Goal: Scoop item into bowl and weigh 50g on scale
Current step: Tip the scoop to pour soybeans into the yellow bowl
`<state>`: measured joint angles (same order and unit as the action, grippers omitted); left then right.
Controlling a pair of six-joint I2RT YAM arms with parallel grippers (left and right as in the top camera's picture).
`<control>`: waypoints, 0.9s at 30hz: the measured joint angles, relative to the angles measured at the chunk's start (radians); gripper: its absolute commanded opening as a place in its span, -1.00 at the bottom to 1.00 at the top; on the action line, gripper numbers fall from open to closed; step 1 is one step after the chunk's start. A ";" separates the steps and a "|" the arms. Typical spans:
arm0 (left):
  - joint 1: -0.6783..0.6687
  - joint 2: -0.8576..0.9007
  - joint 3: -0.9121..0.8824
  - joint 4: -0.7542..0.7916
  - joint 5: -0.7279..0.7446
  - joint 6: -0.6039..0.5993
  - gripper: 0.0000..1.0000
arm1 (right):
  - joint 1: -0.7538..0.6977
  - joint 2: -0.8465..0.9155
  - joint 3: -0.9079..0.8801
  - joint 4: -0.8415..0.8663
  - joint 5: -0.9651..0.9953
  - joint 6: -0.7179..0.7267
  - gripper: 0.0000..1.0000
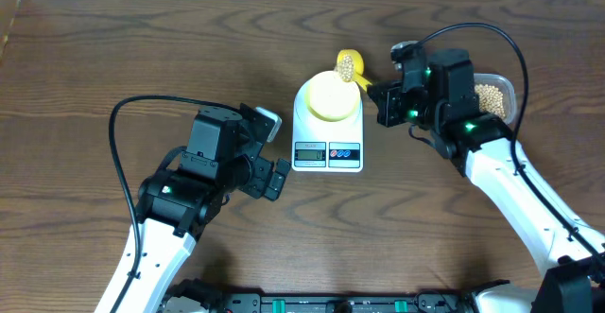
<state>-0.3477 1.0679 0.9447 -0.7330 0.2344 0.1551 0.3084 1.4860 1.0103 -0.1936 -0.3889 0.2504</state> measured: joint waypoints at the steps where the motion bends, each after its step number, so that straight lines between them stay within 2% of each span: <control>1: 0.000 0.000 0.000 0.000 0.000 0.000 0.96 | 0.003 0.000 0.000 0.000 0.011 -0.019 -0.98; 7: 0.000 0.000 0.000 0.000 0.000 0.000 0.96 | 0.007 0.000 0.000 -0.015 0.034 -0.090 -0.98; 27: 0.000 0.000 0.000 0.000 0.000 0.000 0.96 | 0.079 0.000 0.000 -0.018 0.127 -0.460 -0.98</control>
<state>-0.3477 1.0679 0.9447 -0.7330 0.2344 0.1551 0.3878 1.4860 1.0103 -0.2119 -0.2619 -0.2100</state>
